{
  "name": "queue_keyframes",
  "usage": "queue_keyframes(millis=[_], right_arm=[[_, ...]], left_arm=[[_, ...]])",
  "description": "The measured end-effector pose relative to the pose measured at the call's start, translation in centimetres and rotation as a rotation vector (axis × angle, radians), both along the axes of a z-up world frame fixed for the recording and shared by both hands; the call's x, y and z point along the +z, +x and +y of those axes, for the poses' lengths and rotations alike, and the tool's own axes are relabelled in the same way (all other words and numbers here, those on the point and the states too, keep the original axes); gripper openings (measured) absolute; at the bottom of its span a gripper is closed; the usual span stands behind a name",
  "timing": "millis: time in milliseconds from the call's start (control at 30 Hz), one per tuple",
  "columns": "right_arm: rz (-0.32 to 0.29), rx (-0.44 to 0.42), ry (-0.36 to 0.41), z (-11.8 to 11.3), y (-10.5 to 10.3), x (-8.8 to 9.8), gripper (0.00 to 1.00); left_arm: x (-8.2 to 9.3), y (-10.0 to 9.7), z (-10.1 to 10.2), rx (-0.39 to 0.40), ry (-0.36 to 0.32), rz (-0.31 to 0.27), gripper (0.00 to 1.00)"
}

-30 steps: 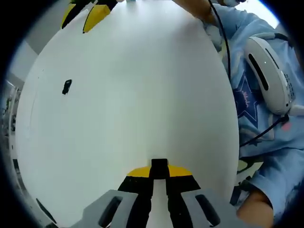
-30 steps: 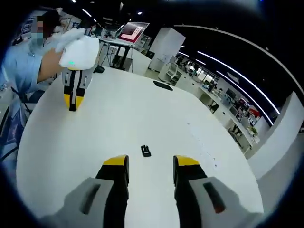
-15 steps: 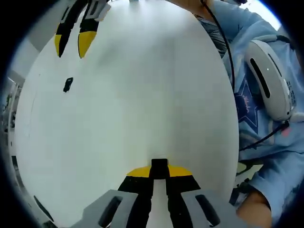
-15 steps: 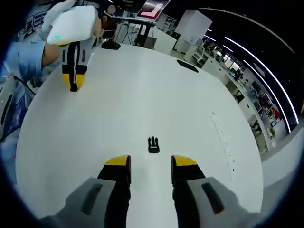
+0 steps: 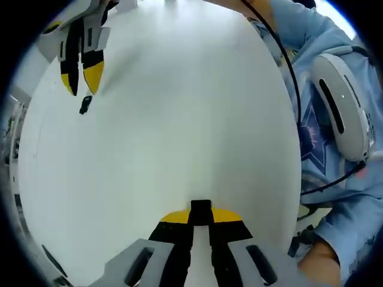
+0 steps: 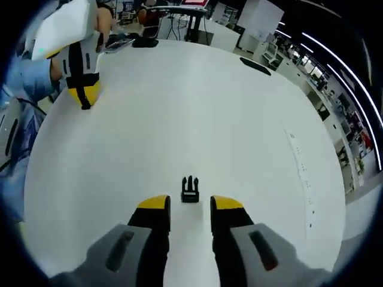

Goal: Snap the two parts of the plastic buckle together until the buckle closes and remains connected.

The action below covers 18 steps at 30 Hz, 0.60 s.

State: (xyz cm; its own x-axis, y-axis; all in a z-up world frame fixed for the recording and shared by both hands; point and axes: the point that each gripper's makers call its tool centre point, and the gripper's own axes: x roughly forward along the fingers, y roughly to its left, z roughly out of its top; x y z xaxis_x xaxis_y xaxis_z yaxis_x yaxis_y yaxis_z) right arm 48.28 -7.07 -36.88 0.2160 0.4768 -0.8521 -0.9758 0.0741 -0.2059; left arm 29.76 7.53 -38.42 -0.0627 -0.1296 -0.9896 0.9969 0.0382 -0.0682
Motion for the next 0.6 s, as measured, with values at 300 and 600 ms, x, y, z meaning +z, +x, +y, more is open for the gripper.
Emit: queue_keyframes(millis=[300, 600], right_arm=[[0.053, 0.017, -0.044, -0.24, -0.38, -0.73, 0.25], [0.139, 0.027, -0.053, 0.27, -0.17, -1.10, 0.20]], left_arm=[[0.02, -0.12, 0.00, 0.004, 0.001, 0.003, 0.08], [0.09, 0.05, -0.04, 0.014, -0.007, 0.012, 0.08]])
